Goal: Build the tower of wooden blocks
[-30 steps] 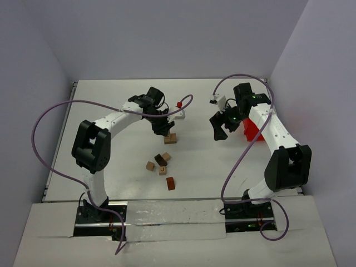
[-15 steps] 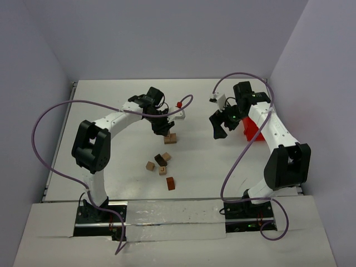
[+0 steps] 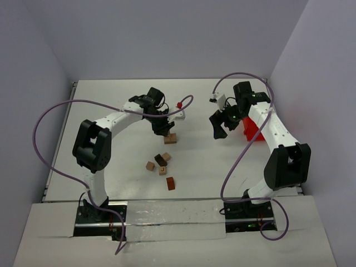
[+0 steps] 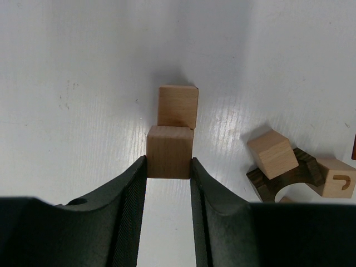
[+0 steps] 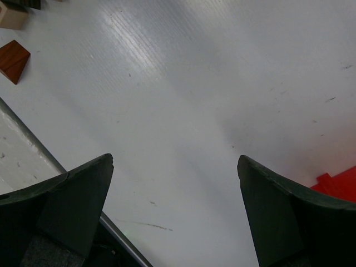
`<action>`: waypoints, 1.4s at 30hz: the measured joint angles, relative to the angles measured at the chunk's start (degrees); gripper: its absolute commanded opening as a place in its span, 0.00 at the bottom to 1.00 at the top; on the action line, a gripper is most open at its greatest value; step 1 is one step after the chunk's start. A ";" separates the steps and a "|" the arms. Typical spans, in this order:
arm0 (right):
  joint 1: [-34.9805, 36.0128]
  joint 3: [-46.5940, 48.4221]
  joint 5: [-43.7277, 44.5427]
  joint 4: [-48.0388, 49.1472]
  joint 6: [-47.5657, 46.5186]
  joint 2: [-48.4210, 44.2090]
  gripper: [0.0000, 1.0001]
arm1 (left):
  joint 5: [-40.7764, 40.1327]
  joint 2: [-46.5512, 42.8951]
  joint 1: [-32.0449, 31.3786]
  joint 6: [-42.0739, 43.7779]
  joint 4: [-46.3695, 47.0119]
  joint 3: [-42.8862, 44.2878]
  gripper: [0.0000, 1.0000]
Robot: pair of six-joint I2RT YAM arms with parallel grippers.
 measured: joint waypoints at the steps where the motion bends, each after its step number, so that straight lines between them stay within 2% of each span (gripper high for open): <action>1: 0.00 0.00 0.00 0.01 -0.02 0.00 1.00 | 0.00 0.00 0.00 0.00 0.01 0.00 0.45; 4: 0.00 0.00 0.00 0.01 -0.02 0.00 1.00 | -0.02 0.03 0.00 0.01 -0.01 0.00 0.55; 7: 0.00 0.00 0.00 0.01 -0.03 0.00 1.00 | 0.00 0.07 0.00 0.05 -0.05 0.00 0.71; 12: 0.00 0.00 -0.02 0.00 -0.03 0.00 1.00 | 0.02 0.07 0.00 0.14 -1.06 0.41 0.82; 15: 0.15 0.05 -0.13 -0.01 -0.01 0.00 1.00 | 0.19 0.07 0.13 -0.18 -3.82 4.04 0.84; 19: 1.53 0.28 -0.54 0.17 0.08 -0.02 1.00 | 2.32 -0.62 1.39 -1.54 -6.47 13.05 0.86; 23: 7.17 0.17 -0.82 1.89 1.22 -0.17 0.95 | 5.92 -6.13 5.66 -4.08 -6.79 15.49 0.86; 27: 17.81 -2.36 -0.13 7.23 5.99 -1.34 0.85 | 8.59 -15.50 13.09 -8.04 -5.75 10.11 0.87; 32: 30.29 -7.38 2.91 16.09 16.35 -2.18 0.75 | 8.63 -28.04 21.28 -14.57 -1.94 -0.75 0.88; 34: 33.98 -8.77 5.37 19.21 20.69 -2.10 0.73 | 8.29 -31.44 22.20 -16.79 -0.19 -3.78 0.88; 39: 41.41 -9.35 13.78 27.21 28.73 0.01 0.60 | 7.49 -36.90 22.61 -21.15 1.81 -9.43 0.88; 42: 43.87 -9.28 17.67 30.25 31.87 2.65 0.58 | 7.04 -38.72 23.00 -22.92 2.23 -11.49 0.88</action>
